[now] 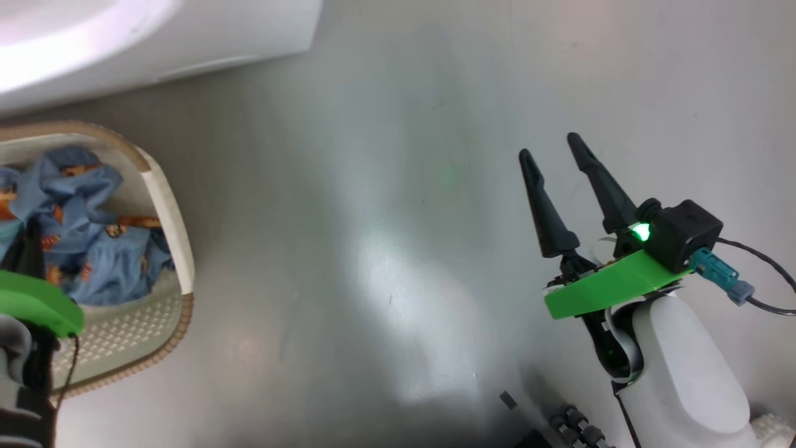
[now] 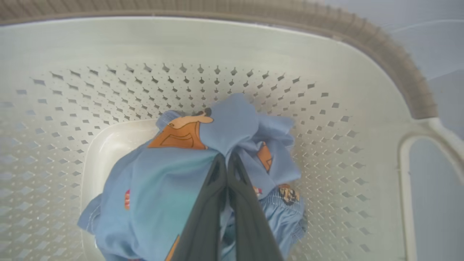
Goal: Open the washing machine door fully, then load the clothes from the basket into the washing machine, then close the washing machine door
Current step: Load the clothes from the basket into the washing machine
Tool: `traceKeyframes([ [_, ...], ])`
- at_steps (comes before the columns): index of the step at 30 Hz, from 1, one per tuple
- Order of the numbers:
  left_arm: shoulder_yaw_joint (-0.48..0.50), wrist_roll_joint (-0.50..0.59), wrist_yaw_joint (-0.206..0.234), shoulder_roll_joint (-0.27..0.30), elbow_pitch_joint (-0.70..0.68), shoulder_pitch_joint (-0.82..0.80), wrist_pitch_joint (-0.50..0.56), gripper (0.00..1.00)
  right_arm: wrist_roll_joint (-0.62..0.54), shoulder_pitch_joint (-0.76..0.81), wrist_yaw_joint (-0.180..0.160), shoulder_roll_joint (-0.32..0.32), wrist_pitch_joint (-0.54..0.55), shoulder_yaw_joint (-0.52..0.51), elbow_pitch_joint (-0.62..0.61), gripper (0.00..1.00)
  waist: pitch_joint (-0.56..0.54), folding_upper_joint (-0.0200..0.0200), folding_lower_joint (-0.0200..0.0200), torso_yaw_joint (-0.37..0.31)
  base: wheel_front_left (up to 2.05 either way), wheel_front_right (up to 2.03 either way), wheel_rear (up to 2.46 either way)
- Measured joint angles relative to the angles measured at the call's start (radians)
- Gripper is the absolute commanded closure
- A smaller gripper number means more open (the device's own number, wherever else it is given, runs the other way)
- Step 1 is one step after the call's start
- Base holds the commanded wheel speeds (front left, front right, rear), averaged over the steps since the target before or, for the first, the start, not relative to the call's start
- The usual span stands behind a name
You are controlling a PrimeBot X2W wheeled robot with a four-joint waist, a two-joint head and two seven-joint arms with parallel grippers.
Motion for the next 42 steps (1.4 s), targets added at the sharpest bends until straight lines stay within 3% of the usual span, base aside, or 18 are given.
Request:
traceKeyframes([
  [26,0.026,-0.032,-0.005,-0.229,-0.651,0.439,-0.007,1.0,-0.026,0.105,0.0,-0.062,0.0,-0.037,0.036,0.0,-0.342,0.0,0.0,0.097,0.0,0.0,0.0],
  [42,-0.002,-0.004,-0.004,-0.244,-0.884,0.582,-0.007,1.0,-0.025,0.165,0.0,-0.074,0.0,-0.039,0.047,0.0,-0.508,0.0,0.0,0.13,0.0,0.0,0.0],
])
